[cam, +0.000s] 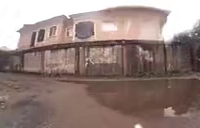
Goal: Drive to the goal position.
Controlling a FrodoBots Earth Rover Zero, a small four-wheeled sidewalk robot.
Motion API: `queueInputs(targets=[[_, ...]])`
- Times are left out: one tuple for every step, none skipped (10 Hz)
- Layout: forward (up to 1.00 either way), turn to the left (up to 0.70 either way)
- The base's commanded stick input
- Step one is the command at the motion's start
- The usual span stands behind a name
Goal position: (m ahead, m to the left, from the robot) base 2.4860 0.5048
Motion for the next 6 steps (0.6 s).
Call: queueInputs(targets=[[0.5, 0.23], [0.5, 0.23], [0.5, 0.23], [0.5, 0.23], [0.5, 0.23], [0.5, 0.23]])
